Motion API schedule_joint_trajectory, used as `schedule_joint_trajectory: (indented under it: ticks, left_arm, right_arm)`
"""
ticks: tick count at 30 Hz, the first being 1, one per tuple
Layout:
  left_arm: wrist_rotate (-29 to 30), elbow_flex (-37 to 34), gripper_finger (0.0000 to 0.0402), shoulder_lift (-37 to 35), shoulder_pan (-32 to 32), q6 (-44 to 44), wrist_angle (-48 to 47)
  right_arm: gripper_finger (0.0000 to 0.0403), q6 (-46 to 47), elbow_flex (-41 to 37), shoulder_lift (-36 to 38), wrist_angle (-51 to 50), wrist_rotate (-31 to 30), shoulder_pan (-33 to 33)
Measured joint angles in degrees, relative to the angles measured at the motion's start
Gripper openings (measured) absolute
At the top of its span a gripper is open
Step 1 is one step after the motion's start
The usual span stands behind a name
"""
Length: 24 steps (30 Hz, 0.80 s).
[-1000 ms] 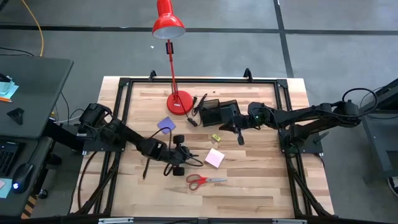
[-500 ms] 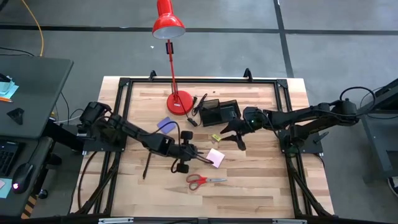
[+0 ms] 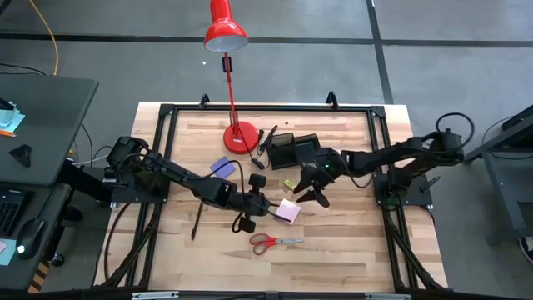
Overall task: Pick and place office supplies into organizer
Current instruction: Put the black pen into the black desk organizer
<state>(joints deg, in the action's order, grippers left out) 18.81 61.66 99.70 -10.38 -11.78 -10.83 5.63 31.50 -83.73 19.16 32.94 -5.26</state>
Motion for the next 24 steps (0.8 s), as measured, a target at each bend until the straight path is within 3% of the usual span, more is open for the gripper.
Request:
schedule_joint_trajectory:
  ticks: [13,24]
  left_arm:
    - [-0.4,0.0,0.0030,0.0,0.2,-0.3,-0.2]
    - [-1.3,0.1,0.0026,0.0,0.3,-0.4,0.2]
  right_arm:
    - [0.0167,-3.9,12.5,-13.4,-3.4,5.0,0.0]
    - [0.0167,-4.6,14.3,-15.8,-3.5,4.4,0.1]
